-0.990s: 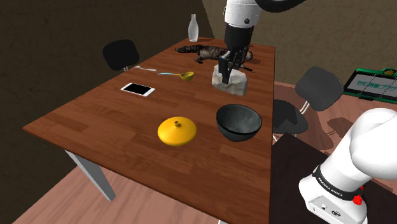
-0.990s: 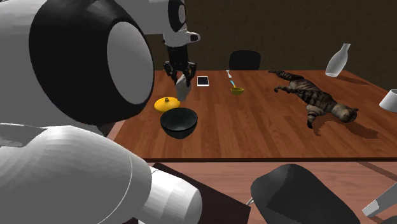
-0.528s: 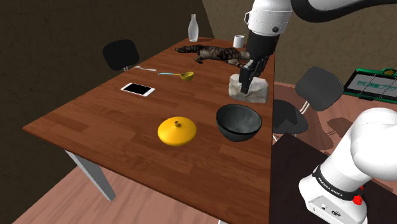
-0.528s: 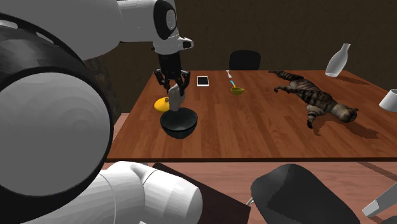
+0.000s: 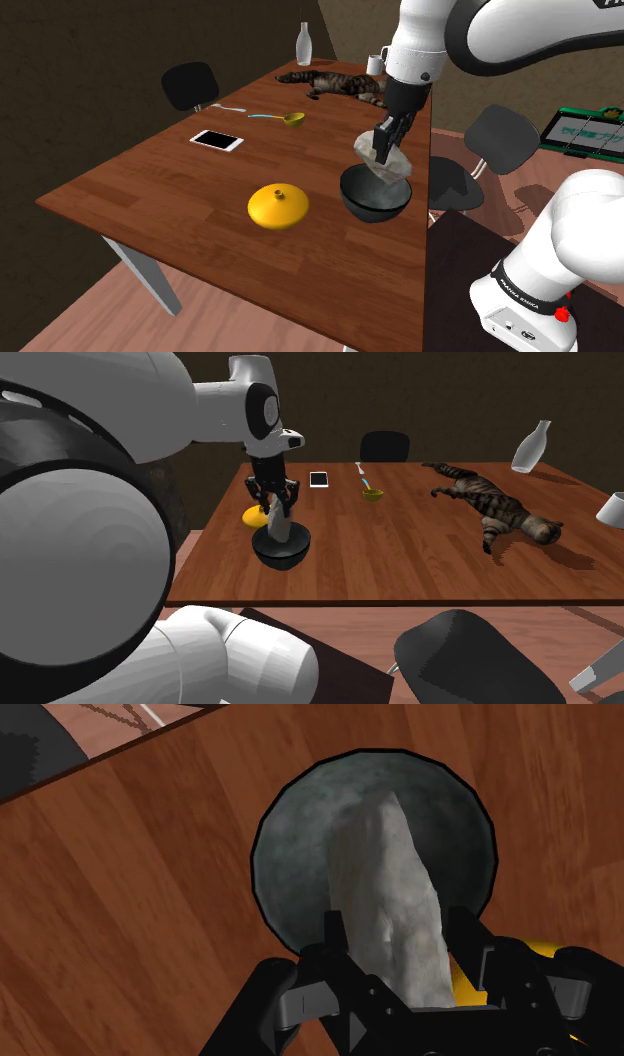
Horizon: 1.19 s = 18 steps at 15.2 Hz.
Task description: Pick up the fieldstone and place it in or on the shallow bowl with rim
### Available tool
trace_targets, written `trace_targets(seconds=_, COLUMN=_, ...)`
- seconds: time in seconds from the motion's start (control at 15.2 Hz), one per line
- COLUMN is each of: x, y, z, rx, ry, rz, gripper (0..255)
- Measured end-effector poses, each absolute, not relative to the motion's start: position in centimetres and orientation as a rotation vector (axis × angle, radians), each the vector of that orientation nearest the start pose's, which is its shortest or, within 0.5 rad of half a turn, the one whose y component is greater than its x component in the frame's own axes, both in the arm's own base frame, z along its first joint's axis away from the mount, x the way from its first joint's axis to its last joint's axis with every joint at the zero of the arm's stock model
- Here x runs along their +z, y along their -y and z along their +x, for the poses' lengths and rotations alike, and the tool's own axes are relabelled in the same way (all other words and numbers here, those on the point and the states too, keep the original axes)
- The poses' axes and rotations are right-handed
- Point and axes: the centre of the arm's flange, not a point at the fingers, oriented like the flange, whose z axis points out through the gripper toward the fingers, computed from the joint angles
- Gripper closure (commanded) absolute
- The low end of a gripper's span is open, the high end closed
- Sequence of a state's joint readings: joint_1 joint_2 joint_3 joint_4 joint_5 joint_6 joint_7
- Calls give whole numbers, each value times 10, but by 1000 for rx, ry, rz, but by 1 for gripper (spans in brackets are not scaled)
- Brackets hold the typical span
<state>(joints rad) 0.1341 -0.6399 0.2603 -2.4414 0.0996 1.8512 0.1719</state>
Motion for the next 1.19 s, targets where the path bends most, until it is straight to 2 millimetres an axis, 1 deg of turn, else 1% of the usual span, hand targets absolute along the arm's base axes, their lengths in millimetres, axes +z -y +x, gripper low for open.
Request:
trace_targets(seconds=0.33, x=490, y=-158, z=333, rx=-78, ry=238, rz=-3179, gripper=255)
trace_targets(seconds=0.4, x=487, y=-158, z=333, rx=-78, ry=238, rz=-3179, gripper=255)
trace_targets(seconds=0.79, x=485, y=-158, z=333, rx=-79, ry=238, rz=-3179, gripper=255)
trace_targets(seconds=0.86, x=485, y=-158, z=333, rx=-79, ry=238, rz=-3179, gripper=0)
trace_targets(seconds=1.19, x=485, y=-158, z=333, rx=-80, ry=238, rz=-3179, gripper=0)
